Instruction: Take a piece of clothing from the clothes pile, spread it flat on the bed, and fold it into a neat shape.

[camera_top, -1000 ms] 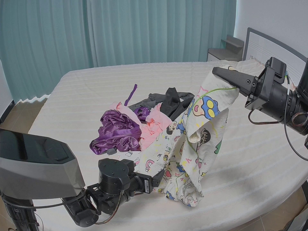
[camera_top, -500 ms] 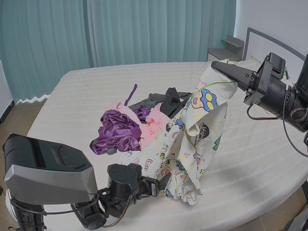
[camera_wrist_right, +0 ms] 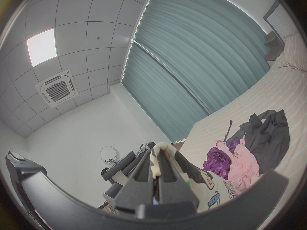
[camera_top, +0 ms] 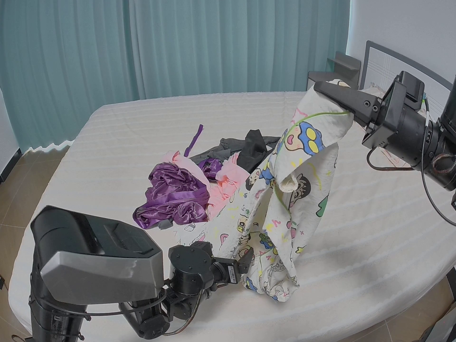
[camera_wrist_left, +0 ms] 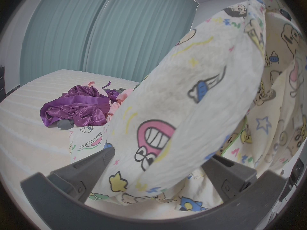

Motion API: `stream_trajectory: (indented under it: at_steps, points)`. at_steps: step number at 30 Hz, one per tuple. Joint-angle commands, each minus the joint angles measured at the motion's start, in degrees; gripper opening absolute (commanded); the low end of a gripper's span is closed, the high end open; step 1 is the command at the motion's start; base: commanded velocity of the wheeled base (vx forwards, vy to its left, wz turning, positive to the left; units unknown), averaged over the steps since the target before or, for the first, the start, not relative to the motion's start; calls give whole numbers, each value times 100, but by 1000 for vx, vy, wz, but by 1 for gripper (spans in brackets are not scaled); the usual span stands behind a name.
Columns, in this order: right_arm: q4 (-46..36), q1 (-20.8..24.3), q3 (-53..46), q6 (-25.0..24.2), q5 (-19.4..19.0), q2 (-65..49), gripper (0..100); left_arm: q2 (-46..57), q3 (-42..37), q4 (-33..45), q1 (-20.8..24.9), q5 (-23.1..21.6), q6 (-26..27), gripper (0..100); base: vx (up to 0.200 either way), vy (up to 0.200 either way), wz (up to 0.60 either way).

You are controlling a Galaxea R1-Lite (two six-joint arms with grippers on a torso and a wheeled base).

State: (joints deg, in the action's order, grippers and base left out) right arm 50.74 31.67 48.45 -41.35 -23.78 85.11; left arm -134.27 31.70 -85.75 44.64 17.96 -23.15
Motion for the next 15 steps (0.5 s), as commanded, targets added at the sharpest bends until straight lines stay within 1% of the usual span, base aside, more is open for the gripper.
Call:
stream_trajectory:
  at_steps: [1,6,10,13,15]
  points:
    - [-2,6,165,4,-3,31,0,-214,47,-91,-17,50,-5,100,0,0,0]
    - [-2,6,350,4,5,111,0,-196,56,-126,-35,103,-14,100,0,0,0]
    - [-2,23,578,4,93,181,0,-170,91,-135,-35,340,-14,100,0,0,0]
    - [-2,32,657,4,111,207,0,-117,30,-161,-26,340,-14,100,0,0,0]
    - [-2,50,737,4,120,295,0,32,-129,-346,-8,340,-14,100,0,0,0]
